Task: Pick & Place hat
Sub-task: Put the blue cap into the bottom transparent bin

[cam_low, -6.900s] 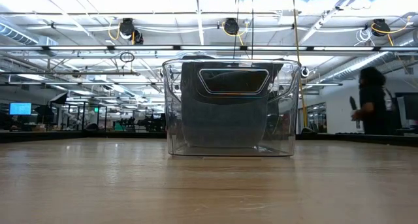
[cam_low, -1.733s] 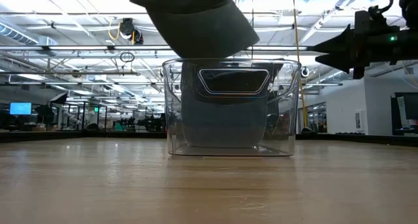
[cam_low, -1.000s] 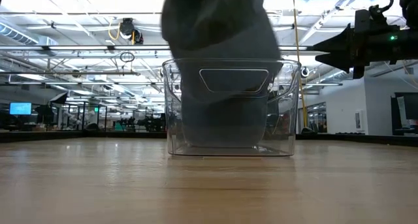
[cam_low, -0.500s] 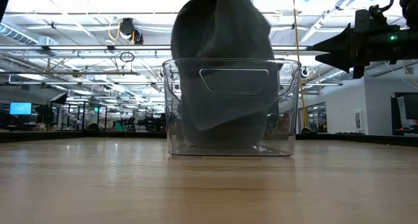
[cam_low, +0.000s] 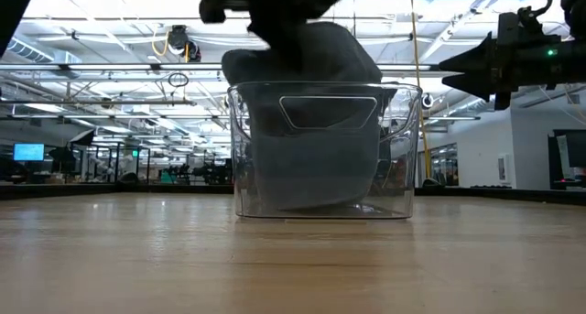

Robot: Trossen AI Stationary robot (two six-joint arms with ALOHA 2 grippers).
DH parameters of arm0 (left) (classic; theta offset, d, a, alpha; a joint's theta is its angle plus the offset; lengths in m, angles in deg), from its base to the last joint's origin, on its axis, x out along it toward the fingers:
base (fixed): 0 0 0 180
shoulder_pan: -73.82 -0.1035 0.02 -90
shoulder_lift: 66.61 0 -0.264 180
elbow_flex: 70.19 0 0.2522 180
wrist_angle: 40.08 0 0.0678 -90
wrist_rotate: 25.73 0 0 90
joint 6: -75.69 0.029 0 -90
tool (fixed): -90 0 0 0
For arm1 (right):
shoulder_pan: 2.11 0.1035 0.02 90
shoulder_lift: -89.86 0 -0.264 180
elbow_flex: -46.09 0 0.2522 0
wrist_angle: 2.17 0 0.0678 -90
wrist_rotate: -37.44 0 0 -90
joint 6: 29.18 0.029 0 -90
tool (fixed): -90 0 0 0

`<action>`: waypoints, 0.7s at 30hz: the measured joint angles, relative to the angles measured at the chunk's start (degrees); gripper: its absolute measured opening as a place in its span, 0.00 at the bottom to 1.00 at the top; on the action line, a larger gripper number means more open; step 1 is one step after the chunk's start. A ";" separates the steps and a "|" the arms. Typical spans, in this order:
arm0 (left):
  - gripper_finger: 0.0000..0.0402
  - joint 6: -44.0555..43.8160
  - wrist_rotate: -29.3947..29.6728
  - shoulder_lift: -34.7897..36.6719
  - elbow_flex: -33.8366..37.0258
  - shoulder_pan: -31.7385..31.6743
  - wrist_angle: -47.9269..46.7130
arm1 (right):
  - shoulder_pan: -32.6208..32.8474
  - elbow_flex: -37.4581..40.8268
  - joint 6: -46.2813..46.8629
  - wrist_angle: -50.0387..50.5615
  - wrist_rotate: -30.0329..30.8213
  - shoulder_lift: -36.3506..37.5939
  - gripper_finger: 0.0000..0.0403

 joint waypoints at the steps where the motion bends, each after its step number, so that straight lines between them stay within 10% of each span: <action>1: 0.03 -0.01 0.18 -0.64 0.03 -0.17 0.11 | 0.02 0.00 0.00 -0.32 -0.02 -0.07 0.51; 9: 0.06 -2.38 8.88 -0.97 0.03 -0.67 7.14 | 0.00 0.00 0.00 -0.87 0.01 -0.75 0.51; 21: 0.54 -10.12 14.98 -0.71 0.03 0.67 2.69 | 0.00 0.00 0.00 -0.89 0.02 -0.77 0.51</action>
